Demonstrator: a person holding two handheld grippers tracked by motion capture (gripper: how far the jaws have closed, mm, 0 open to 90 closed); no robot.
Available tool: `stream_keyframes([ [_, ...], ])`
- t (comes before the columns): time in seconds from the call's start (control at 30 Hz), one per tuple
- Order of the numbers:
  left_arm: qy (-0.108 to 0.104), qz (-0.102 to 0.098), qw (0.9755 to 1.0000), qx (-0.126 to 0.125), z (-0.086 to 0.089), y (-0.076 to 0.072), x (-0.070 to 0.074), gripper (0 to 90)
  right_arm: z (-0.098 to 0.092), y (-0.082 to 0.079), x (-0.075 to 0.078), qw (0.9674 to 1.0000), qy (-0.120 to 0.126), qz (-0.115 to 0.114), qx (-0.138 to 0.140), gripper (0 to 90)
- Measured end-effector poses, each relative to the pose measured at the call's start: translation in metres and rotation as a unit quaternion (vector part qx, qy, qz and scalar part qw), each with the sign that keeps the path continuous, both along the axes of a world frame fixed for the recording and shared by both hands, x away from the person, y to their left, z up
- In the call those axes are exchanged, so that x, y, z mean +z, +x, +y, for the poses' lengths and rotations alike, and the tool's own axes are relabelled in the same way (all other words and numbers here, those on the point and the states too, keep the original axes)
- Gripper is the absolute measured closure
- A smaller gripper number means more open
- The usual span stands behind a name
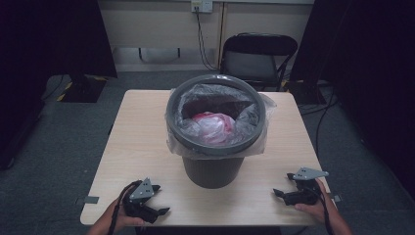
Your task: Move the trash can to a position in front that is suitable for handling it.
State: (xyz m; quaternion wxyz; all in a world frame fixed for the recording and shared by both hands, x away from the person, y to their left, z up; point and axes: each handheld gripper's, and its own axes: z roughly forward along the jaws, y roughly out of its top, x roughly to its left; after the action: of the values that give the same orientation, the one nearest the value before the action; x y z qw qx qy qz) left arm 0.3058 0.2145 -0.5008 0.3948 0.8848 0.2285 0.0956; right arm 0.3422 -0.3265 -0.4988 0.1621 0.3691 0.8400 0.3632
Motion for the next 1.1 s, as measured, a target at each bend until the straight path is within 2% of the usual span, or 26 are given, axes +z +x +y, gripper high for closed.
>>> stream_keyframes([
  [0.8,0.0,0.0,1.0,0.002,-0.0002,0.0001,0.0,15.6,0.001,0.0017,0.0002,1.0,0.002,0.003,-0.007,12.3],
  [1.1,0.0,0.0,1.0,0.002,0.0004,0.0001,0.0,15.6,0.0015,0.0018,0.0027,0.9999,-0.01,0.012,-0.005,11.9],
])
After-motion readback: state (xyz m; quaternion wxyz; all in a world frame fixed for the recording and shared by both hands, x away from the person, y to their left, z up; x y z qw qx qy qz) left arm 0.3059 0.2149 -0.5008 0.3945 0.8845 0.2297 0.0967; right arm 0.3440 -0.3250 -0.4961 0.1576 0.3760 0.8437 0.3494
